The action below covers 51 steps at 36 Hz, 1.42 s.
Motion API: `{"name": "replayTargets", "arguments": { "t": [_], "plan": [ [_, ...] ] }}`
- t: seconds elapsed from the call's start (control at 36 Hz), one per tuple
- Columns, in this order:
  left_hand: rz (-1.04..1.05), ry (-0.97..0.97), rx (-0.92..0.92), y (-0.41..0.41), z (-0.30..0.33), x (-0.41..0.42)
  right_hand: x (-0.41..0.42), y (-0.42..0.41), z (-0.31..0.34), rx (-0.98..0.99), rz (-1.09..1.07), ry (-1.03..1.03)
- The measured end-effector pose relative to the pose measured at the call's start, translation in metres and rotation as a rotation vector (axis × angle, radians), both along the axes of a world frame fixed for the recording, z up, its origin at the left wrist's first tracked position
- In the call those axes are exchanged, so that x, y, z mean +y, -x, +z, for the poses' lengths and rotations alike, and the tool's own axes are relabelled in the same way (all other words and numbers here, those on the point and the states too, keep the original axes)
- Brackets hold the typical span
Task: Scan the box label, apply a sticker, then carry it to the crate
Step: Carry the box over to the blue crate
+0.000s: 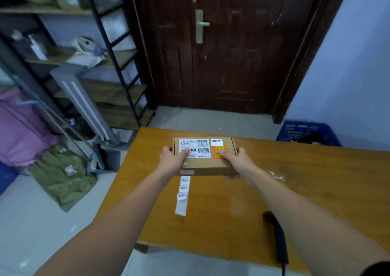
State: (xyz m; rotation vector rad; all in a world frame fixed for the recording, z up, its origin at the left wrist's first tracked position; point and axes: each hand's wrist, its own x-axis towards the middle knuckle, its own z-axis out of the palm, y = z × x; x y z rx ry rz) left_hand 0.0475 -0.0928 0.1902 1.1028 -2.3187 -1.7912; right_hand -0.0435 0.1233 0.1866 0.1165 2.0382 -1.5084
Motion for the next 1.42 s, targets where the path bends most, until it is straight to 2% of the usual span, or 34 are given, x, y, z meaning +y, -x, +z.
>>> {"name": "replayTargets", "arguments": {
  "t": [0.11,0.28,0.47,0.64,0.78,0.92,1.14,1.42],
  "plan": [
    [-0.004,-0.151,0.131,-0.025,0.071,-0.048,-0.058,-0.001,0.070,0.088,0.120,0.058],
    [0.032,-0.144,0.232,-0.087,0.151,-0.133,-0.154,-0.030,0.156,0.140,0.250,0.109],
    [0.198,-0.040,0.302,-0.188,0.194,-0.241,-0.289,-0.097,0.206,0.189,0.427,0.147],
    [0.390,0.008,0.385,-0.293,0.203,-0.322,-0.407,-0.173,0.214,0.196,0.617,0.190],
    [0.575,-0.024,0.387,-0.379,0.201,-0.379,-0.501,-0.240,0.217,0.180,0.814,0.178],
    [0.760,0.057,0.333,-0.445,0.200,-0.421,-0.580,-0.298,0.215,0.182,0.961,0.201],
    [0.895,0.161,0.276,-0.500,0.208,-0.493,-0.693,-0.347,0.218,0.234,1.138,0.238],
    [1.003,0.145,0.268,-0.559,0.208,-0.586,-0.837,-0.400,0.208,0.218,1.317,0.224]
  ]
}}
